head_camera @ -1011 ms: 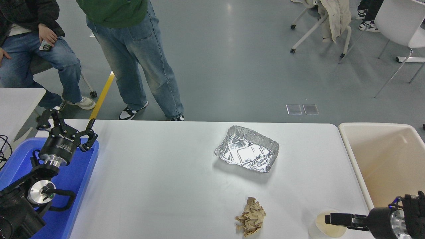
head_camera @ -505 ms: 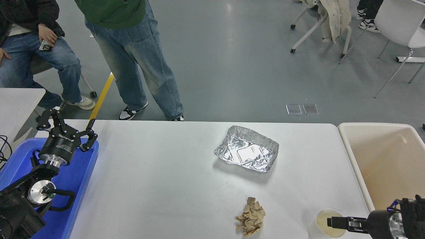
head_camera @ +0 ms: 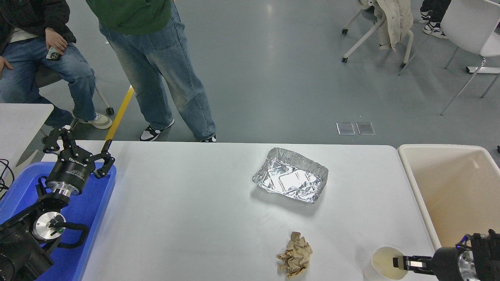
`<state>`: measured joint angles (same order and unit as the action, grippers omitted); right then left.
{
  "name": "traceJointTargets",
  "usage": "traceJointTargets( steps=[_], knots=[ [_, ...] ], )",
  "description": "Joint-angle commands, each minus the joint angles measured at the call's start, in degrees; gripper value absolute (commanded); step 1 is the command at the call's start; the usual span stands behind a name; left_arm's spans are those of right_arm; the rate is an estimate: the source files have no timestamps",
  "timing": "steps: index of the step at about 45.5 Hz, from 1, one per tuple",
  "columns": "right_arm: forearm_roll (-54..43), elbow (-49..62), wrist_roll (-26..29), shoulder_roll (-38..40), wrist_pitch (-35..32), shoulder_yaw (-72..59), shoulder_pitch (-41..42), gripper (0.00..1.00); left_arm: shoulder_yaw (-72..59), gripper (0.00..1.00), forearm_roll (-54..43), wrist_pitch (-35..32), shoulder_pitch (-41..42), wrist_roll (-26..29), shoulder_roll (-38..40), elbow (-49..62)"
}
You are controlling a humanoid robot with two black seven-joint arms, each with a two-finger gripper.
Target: Clean the table surface
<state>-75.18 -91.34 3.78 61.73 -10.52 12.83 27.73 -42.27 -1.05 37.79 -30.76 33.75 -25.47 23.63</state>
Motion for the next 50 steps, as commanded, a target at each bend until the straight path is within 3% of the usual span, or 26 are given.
traceJointTargets(
  steps=[1,19,27,50],
  knots=[
    [0.0,-0.2,-0.9,0.7,-0.1,0.0,0.2,0.01,0.0,1.0,0.0,0.0,0.0,0.0,0.1,0.0],
    [1.3,-1.6,-3.3,7.3,-2.7,1.1,4.3,0.0,0.0,1.0,0.0,0.0,0.0,0.0,0.0,0.0],
    [10.0,-2.2,-4.7,13.4,-9.0,1.4,13.0,0.0,0.0,1.0,0.0,0.0,0.0,0.0,0.1,0.0],
    [23.6,0.5,-5.5,27.6,-25.8,1.3,37.5,0.0,0.0,1.0,0.0,0.0,0.0,0.0,0.1,0.0]
  ],
)
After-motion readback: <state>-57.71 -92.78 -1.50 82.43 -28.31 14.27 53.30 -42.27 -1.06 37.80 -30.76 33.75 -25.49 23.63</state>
